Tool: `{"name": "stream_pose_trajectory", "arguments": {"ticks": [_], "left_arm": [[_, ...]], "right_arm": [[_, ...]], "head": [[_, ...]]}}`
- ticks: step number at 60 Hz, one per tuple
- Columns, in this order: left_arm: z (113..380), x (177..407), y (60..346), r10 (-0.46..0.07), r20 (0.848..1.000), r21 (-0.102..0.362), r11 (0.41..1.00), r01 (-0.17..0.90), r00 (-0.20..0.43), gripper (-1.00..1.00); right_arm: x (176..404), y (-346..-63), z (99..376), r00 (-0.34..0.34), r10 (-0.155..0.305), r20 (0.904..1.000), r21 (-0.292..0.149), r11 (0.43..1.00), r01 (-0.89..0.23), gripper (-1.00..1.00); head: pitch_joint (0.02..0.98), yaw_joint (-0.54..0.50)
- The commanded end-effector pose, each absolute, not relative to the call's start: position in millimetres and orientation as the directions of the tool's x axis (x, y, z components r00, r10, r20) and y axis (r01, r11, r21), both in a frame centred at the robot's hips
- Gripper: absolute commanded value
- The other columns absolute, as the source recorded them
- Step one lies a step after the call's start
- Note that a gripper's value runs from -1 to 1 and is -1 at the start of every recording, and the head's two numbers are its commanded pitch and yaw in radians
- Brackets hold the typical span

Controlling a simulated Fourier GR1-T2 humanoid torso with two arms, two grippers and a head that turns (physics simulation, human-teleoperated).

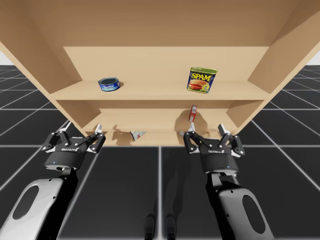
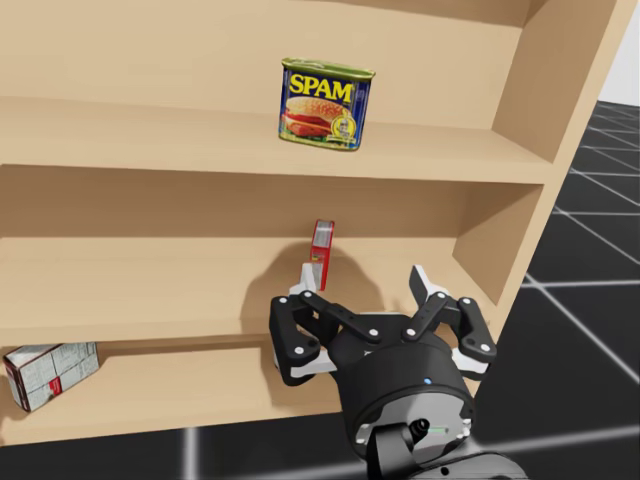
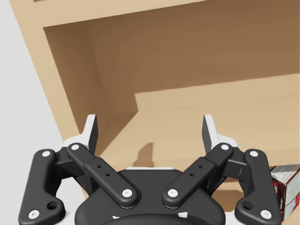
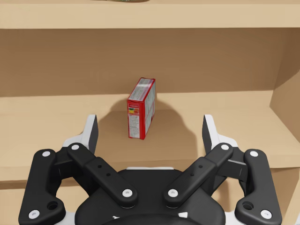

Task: Find the gelatin box on the shelf and bring it to me.

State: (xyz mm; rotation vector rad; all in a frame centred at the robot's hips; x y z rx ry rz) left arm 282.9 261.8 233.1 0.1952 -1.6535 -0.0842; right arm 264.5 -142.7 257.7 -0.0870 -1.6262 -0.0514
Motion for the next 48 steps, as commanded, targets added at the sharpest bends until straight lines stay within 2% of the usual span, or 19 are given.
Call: {"name": "stream_pose_trajectory", "arguments": {"ticks": [1,18,22,33,48], "left_arm": [[233.0,283.0,262.3,-0.178,0.981,0.172,0.982,-0.078,-0.079,-1.0],[233.4,282.7,264.3,-0.176,0.981,0.169,0.982,-0.082,-0.078,-1.0],[233.8,282.4,265.0,-0.174,0.982,0.168,0.982,-0.083,-0.078,-1.0],[233.5,283.1,265.9,-0.178,0.981,0.171,0.982,-0.085,-0.077,-1.0],[233.0,283.5,266.6,-0.178,0.981,0.171,0.981,-0.087,-0.076,-1.0]], "right_arm": [[277.6,-124.1,250.9,-0.032,0.009,0.9994,-0.006,0.996,0.093,-1.0],[317.9,-115.4,239.0,-0.006,0.013,0.9999,-0.012,0.987,0.158,-1.0],[328.1,-115.4,235.8,0.017,-0.021,0.9996,0.018,0.986,0.164,-1.0],[353.6,-119.2,229.2,0.042,-0.037,0.9984,0.028,0.981,0.193,-1.0],[376.2,-119.4,229.9,0.042,-0.025,0.9988,0.015,0.977,0.215,-1.0]], "head": [[0.525,-0.26],[0.527,-0.24],[0.528,-0.24],[0.535,-0.24],[0.537,-0.24]]}}
